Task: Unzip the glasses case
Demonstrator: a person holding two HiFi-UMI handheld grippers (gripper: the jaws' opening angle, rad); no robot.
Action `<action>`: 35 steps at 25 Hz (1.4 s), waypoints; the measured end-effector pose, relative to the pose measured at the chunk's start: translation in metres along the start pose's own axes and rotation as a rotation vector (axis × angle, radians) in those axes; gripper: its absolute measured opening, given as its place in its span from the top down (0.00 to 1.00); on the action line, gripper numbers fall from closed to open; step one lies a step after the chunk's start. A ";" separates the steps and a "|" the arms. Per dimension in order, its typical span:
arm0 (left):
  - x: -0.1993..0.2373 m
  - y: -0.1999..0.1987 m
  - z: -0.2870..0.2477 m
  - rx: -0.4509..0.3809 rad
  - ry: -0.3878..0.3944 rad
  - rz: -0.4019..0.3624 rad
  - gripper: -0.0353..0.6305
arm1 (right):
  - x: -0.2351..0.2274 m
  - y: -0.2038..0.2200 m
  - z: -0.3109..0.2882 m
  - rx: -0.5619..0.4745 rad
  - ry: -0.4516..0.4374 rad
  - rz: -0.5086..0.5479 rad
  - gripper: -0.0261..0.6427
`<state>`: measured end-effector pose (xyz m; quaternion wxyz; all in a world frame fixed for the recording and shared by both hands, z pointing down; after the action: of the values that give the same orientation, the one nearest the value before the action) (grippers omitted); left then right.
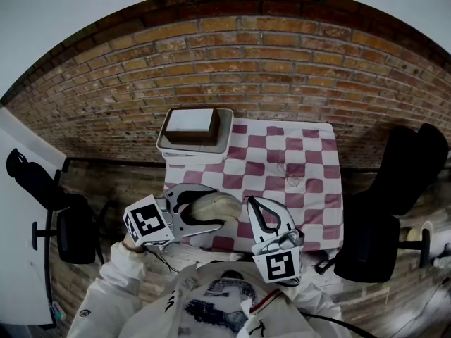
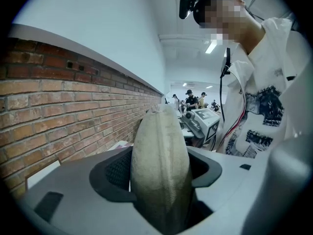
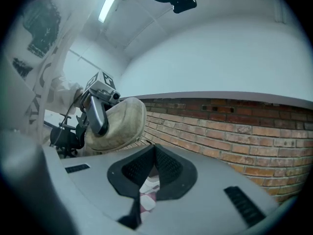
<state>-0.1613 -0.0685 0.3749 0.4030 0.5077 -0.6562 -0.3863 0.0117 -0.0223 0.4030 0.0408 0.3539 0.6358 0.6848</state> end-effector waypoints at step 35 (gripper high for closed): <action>-0.038 -0.006 -0.132 0.258 -0.107 0.056 0.51 | -0.073 0.034 0.080 -0.014 0.100 0.209 0.94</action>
<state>-0.0316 -0.0448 0.4140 0.3094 0.5155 -0.7349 -0.3137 0.1226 0.0014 0.3967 -0.0604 0.3834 0.5919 0.7064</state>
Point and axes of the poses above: the fingertips, and each gripper's own axes: z backward along the fingers, x to its left, y out of its underside, the point moved 8 cm from there along z, backward along the fingers, and after that the axes turned 6 degrees about z, right-handed, at the moved point
